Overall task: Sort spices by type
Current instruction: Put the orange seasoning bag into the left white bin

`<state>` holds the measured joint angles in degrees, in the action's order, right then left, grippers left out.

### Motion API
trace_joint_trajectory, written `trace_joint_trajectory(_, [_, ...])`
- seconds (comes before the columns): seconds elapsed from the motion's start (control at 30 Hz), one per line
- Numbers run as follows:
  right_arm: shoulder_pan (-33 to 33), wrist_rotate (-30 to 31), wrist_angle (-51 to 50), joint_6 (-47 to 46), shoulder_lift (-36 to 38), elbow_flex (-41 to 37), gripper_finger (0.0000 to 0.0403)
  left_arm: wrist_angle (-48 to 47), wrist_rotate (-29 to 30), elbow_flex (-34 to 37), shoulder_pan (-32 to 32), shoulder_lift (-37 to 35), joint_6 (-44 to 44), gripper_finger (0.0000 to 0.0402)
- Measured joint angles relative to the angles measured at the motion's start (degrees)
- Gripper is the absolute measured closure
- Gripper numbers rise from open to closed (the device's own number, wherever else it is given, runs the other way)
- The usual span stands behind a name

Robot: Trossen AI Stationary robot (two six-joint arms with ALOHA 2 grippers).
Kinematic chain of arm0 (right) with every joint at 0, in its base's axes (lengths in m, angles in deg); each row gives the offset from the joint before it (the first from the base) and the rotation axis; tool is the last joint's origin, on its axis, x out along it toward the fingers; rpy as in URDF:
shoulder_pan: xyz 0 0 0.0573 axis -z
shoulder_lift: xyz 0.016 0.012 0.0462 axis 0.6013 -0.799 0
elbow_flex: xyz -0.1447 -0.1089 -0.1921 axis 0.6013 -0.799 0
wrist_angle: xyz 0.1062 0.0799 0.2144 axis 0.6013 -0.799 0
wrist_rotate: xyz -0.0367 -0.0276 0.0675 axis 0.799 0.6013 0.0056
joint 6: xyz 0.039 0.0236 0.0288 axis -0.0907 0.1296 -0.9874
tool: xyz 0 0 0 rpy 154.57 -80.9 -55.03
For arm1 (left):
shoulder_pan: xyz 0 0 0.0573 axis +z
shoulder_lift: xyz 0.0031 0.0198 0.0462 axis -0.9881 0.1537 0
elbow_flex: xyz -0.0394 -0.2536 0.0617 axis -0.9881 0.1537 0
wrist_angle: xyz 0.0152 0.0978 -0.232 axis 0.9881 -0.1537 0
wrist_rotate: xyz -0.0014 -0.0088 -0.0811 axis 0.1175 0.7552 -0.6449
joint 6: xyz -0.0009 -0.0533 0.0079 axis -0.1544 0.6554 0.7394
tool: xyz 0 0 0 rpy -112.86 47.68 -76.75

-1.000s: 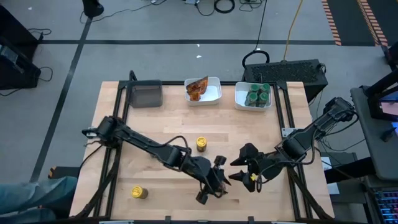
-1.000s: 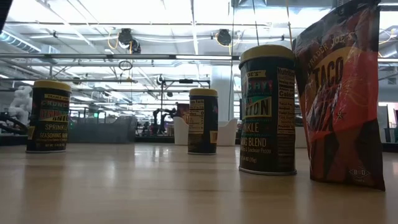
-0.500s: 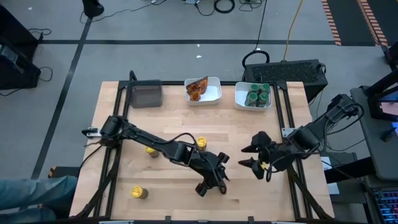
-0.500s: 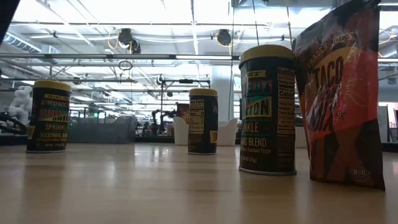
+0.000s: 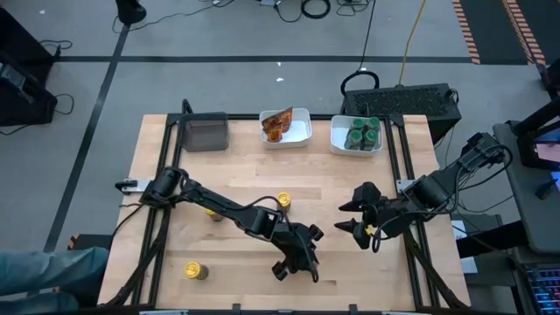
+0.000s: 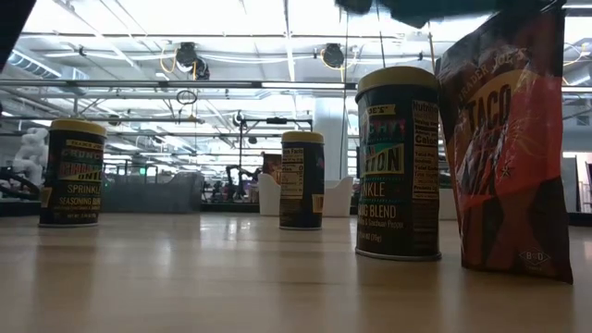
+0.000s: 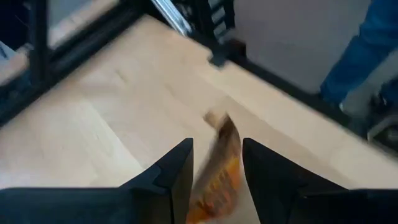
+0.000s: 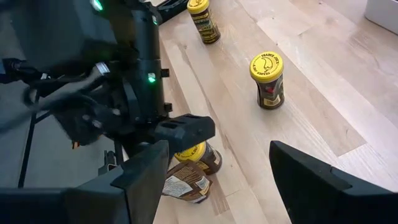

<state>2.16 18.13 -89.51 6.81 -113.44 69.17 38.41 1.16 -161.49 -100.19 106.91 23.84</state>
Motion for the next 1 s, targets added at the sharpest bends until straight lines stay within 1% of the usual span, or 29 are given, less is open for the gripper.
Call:
trace_joint_trajectory(0.2, [0.00,-0.01,0.07,-0.71,-0.02,0.00,0.0140,-2.46,0.30,0.04,-0.13,0.47,-3.69,0.0258])
trace_joint_trajectory(0.37, [0.09,0.25,0.07,-1.01,-0.04,0.00,0.0140,-2.71,3.81,0.04,-0.16,0.47,-4.33,0.0258])
trace_joint_trajectory(0.57, [0.58,0.88,0.11,-1.53,-0.04,0.00,0.0140,-4.07,4.39,0.04,-0.22,0.47,-7.23,0.0269])
trace_joint_trajectory(0.7, [1.11,0.96,0.09,-1.66,-0.04,0.00,0.0140,-4.44,4.41,0.04,-0.26,0.47,-7.29,0.0296])
trace_joint_trajectory(0.8, [1.44,0.98,0.11,-1.66,-0.04,0.00,0.0140,-4.44,4.80,0.04,-0.24,0.47,-7.29,0.0328])
trace_joint_trajectory(0.93, [1.79,0.99,0.10,-1.62,-0.04,0.00,0.0140,-3.32,5.91,0.04,-0.26,0.47,-7.23,0.0383])
trace_joint_trajectory(1.0, [1.84,0.99,0.09,-1.59,-0.04,0.00,0.0140,-2.01,6.49,0.04,-0.35,0.47,-7.22,0.0394])
